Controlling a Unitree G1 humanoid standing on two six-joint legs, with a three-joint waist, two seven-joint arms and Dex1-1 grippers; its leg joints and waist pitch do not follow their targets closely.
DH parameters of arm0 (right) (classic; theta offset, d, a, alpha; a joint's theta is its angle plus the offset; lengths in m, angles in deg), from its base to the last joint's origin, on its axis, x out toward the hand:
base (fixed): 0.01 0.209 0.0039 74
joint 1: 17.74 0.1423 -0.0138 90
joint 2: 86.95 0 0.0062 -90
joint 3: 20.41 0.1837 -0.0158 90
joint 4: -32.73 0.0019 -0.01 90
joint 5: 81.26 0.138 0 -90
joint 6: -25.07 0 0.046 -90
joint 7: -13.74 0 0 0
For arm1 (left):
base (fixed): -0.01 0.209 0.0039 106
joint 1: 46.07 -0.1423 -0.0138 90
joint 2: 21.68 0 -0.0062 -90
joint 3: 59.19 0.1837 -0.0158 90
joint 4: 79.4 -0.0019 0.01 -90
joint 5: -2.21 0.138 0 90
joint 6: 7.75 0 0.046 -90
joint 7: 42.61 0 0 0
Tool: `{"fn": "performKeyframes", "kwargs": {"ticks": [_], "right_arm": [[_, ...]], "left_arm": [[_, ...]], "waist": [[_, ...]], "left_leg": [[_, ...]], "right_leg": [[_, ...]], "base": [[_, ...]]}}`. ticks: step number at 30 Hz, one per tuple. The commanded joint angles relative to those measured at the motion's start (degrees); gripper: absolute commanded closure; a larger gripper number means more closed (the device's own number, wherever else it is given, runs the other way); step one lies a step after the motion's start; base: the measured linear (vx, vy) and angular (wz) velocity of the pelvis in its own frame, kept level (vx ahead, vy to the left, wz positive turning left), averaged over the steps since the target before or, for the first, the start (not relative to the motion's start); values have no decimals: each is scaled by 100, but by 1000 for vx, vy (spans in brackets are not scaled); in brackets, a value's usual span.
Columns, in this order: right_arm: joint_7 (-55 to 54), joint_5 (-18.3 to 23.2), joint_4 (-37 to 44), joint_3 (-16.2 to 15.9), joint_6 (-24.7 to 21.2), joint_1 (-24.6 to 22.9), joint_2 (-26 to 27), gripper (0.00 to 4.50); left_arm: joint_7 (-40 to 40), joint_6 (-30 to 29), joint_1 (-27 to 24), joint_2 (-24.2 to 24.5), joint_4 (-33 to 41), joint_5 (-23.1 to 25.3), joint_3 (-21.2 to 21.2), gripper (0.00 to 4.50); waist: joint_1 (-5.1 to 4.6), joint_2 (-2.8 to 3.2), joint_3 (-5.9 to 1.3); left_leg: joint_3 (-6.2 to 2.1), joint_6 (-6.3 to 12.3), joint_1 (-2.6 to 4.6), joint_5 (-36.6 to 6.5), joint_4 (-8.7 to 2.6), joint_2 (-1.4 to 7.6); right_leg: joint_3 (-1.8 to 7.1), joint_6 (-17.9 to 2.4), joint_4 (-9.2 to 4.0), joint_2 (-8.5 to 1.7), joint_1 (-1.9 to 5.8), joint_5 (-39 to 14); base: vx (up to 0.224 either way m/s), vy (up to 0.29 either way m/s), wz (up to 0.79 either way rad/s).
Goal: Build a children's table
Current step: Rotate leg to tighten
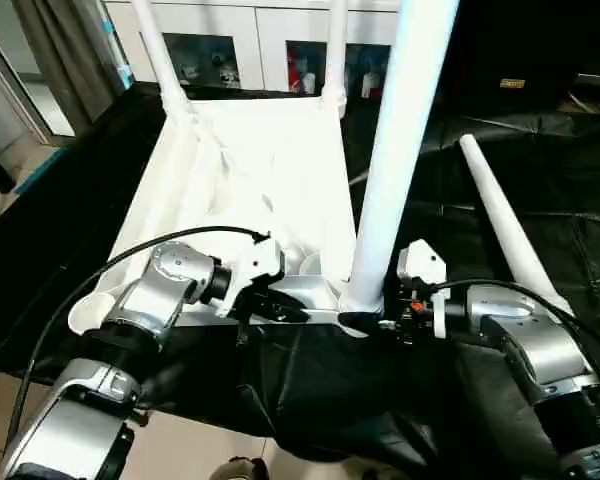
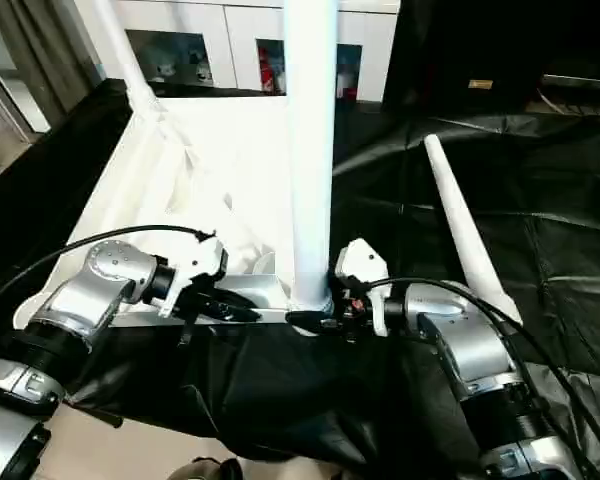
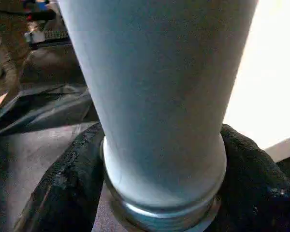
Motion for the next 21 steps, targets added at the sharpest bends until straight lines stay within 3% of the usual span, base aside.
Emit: {"fn": "performKeyframes", "kwargs": {"ticks": [1,2,6,8,11,12,14,18,20,21], "right_arm": [[-561,-129,-115,-70,-78,-32,307,164],[-561,-129,-115,-70,-78,-32,307,164],[-2082,-379,-679,264,-106,41,998,166],[-2366,-409,-772,339,-124,64,1144,166],[-3455,-563,-1260,588,-34,249,1694,166],[-3752,-586,-1446,667,7,343,1877,166],[-4082,-616,-1690,728,62,493,2128,167],[-4057,-707,-1911,591,232,704,2337,167],[-3783,-607,-1824,575,266,707,2320,111],[-3637,-546,-1776,590,274,706,2297,111]], "left_arm": [[558,-51,56,-250,-51,-10,-86,450],[558,-51,56,-250,-51,-10,-86,450],[1919,-212,370,-741,-573,168,-332,450],[2156,-222,432,-823,-665,223,-347,450],[3171,-343,680,-1208,-1011,349,-470,450],[3452,-413,765,-1350,-1114,342,-535,450],[3744,-439,866,-1532,-1237,364,-576,450],[3730,-387,898,-1693,-1258,390,-493,450],[3566,-356,847,-1665,-1175,383,-447,450],[3468,-316,827,-1632,-1165,373,-435,450]], "waist": [[-17,-114,-377],[-17,-114,-377],[-99,-114,-329],[-124,-123,-326],[-151,-118,-324],[-170,-77,-330],[-161,-99,-339],[-162,-91,-348],[-152,-84,-350],[-153,-88,-354]], "left_leg": [[-169,547,110,-986,-395,359],[-169,547,110,-986,-395,359],[-191,187,152,-1435,-439,325],[-196,155,150,-1466,-446,313],[-185,182,166,-1495,-444,304],[-196,121,165,-1503,-451,305],[-203,131,158,-1475,-455,303],[-193,287,126,-1406,-450,289],[-194,334,123,-1380,-448,296],[-194,371,117,-1348,-449,296]], "right_leg": [[295,-1452,-445,-406,265,-1006],[295,-1452,-445,-406,265,-1006],[307,-1216,-552,-417,233,-1923],[307,-1169,-567,-409,229,-2004],[320,-1104,-600,-409,202,-2071],[308,-1119,-595,-408,198,-2032],[299,-1100,-592,-403,229,-1965],[302,-1149,-577,-399,244,-1635],[305,-1143,-574,-410,250,-1622],[301,-1138,-571,-404,257,-1605]], "base": [[0,0,0],[0,0,0],[0,0,0],[0,0,0],[0,0,0],[0,0,0],[0,0,0],[0,0,0],[0,0,0],[0,0,0]]}}
